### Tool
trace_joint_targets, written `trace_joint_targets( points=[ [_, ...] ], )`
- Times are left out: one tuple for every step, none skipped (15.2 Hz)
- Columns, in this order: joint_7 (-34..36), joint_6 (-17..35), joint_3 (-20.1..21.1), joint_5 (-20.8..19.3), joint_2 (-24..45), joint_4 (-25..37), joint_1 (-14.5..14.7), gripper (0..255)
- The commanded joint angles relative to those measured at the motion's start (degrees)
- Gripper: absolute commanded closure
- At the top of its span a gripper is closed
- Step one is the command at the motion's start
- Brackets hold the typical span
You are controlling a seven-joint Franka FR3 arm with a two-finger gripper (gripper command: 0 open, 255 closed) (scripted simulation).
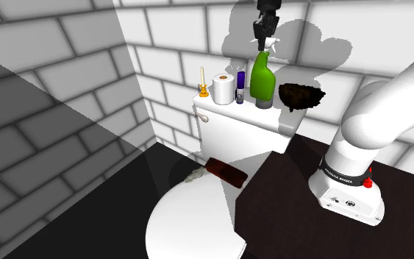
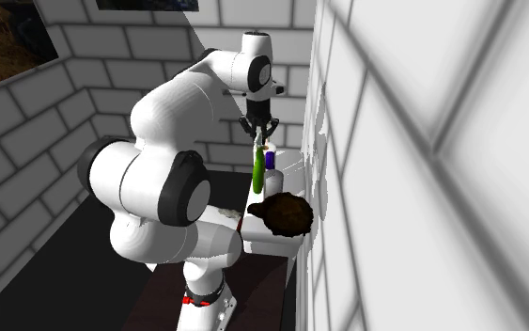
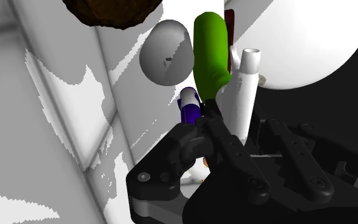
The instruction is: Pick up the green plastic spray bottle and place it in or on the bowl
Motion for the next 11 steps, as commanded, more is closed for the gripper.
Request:
trace_joint_targets(
  points=[
    [-0.03,-1.66,0.11,0.12,0.41,2.06,0.08,255],
    [-0.05,-2.39,0.15,0.17,0.58,2.97,0.11,255],
    [-0.07,-3.13,0.18,0.21,0.76,3.89,0.13,255],
    [-0.10,-3.87,0.22,0.26,0.95,4.82,0.16,255],
    [-0.13,-4.60,0.25,0.31,1.16,5.76,0.19,255],
    [-0.16,-5.34,0.28,0.35,1.38,6.71,0.22,255],
    [-0.18,-6.07,0.31,0.40,1.61,7.67,0.25,255],
    [-0.21,-6.81,0.34,0.45,1.85,8.65,0.28,255],
    [-0.25,-7.55,0.36,0.49,2.10,9.64,0.31,255],
    [-0.28,-8.28,0.38,0.54,2.36,10.64,0.33,255],
    [-0.31,-9.02,0.40,0.58,2.64,11.65,0.36,255]
  ],
)
